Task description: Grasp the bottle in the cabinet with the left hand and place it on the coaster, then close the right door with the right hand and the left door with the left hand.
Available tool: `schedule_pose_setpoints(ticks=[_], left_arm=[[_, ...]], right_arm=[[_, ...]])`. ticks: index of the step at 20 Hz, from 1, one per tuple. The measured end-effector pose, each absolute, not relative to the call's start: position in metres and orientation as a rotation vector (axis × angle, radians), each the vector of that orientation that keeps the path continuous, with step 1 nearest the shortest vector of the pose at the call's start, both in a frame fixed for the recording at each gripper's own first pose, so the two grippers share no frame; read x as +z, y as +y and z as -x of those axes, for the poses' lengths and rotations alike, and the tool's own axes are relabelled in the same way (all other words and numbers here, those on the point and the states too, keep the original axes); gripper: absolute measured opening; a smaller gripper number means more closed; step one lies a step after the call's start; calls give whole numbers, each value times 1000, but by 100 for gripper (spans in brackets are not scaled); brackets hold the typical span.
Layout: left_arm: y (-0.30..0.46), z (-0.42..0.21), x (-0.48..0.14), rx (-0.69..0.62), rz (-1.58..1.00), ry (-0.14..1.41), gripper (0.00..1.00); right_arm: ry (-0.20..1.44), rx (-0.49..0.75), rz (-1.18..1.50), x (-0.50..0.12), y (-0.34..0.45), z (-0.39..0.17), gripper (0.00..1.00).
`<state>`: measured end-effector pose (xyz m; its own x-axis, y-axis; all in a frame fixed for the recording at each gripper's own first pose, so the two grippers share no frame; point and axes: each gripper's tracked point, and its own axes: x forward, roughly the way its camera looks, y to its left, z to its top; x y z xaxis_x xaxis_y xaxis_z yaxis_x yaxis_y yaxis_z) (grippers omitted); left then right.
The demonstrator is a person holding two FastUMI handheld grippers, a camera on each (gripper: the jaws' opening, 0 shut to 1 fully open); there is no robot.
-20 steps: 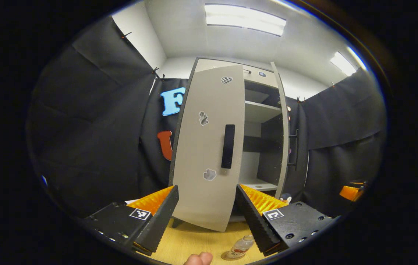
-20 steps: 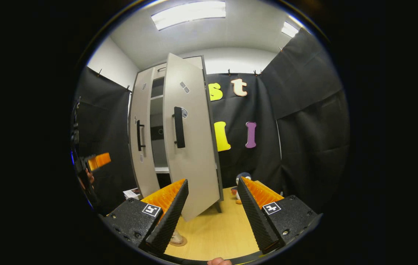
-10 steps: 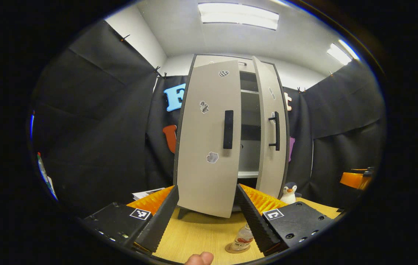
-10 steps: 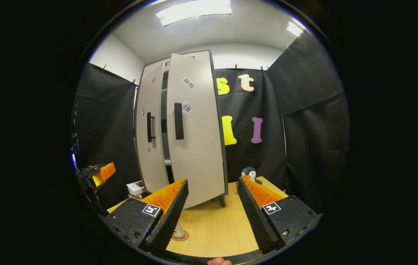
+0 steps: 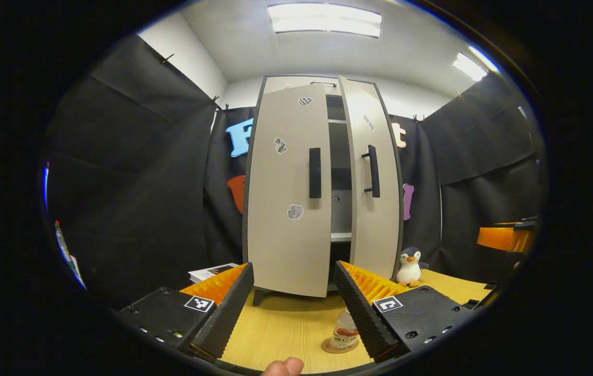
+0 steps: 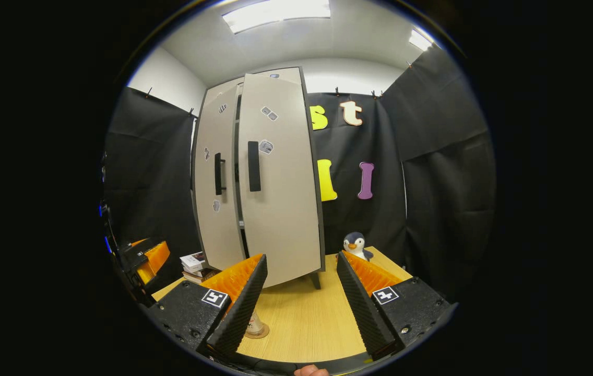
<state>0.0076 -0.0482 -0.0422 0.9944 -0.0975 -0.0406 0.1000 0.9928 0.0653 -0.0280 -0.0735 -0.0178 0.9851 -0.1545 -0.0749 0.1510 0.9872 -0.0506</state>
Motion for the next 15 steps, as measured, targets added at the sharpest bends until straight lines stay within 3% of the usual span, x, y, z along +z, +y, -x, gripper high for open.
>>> schedule_pose_setpoints(ticks=[7, 8, 10, 15], left_arm=[[-50, -1, -33, -90, -70, 13, 95], [-49, -2, -33, -91, -74, 10, 99], [-50, -1, -32, -92, -79, 5, 95], [-50, 3, -32, -93, -74, 9, 95]], right_arm=[[83, -145, 52, -18, -70, 26, 83], [84, -141, 51, -18, -68, 27, 83], [86, -136, 54, -19, -65, 26, 83], [79, -128, 73, -15, -62, 30, 83]])
